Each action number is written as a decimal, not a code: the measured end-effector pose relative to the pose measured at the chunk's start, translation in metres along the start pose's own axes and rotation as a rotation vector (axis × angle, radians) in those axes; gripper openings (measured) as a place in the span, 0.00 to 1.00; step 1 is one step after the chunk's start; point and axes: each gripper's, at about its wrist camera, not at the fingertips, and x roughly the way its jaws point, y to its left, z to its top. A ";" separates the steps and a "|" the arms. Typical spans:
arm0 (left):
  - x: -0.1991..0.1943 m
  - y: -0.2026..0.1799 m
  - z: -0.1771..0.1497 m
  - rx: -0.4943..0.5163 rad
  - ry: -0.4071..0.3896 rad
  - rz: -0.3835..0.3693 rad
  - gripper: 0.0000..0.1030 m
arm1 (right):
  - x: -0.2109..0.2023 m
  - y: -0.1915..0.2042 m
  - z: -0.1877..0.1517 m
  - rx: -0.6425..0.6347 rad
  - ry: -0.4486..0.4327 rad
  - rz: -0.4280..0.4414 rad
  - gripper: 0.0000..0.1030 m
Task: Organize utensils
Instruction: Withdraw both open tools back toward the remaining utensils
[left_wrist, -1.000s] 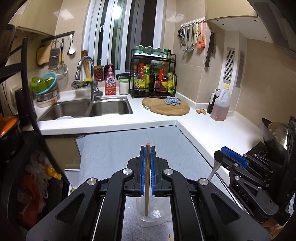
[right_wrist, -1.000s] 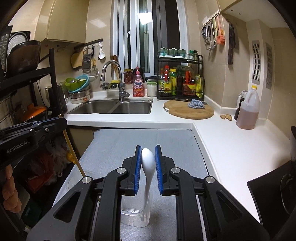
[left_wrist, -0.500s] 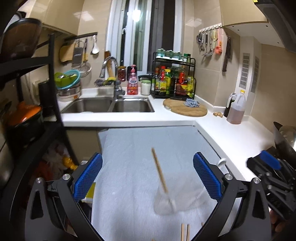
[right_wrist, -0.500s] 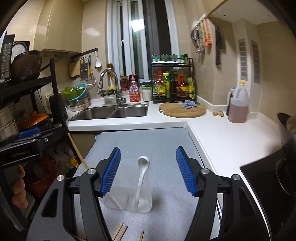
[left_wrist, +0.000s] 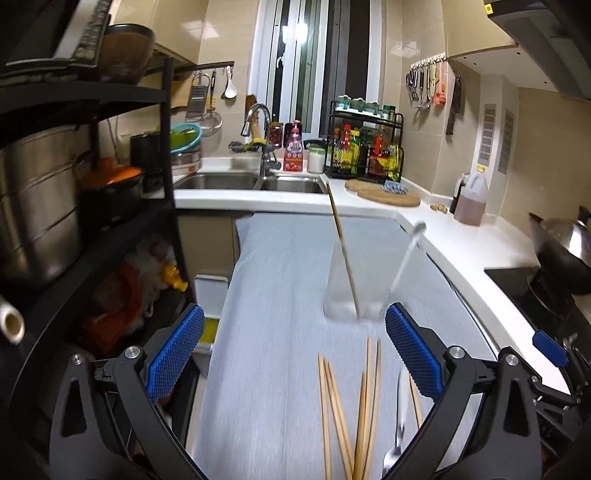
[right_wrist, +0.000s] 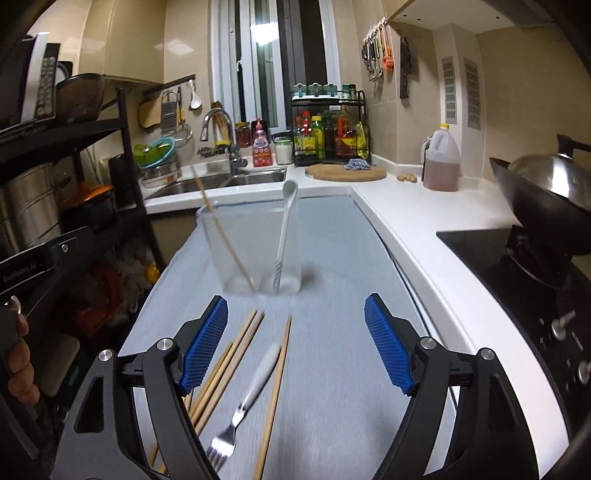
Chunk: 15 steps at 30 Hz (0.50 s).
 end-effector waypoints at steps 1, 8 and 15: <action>-0.010 0.001 -0.008 -0.002 -0.003 -0.005 0.93 | -0.009 0.004 -0.007 -0.013 0.002 -0.006 0.74; -0.057 -0.004 -0.038 0.045 -0.016 0.009 0.93 | -0.062 0.011 -0.033 -0.015 -0.043 0.021 0.75; -0.088 0.007 -0.074 -0.003 -0.005 0.014 0.93 | -0.094 0.012 -0.059 -0.023 -0.057 0.025 0.75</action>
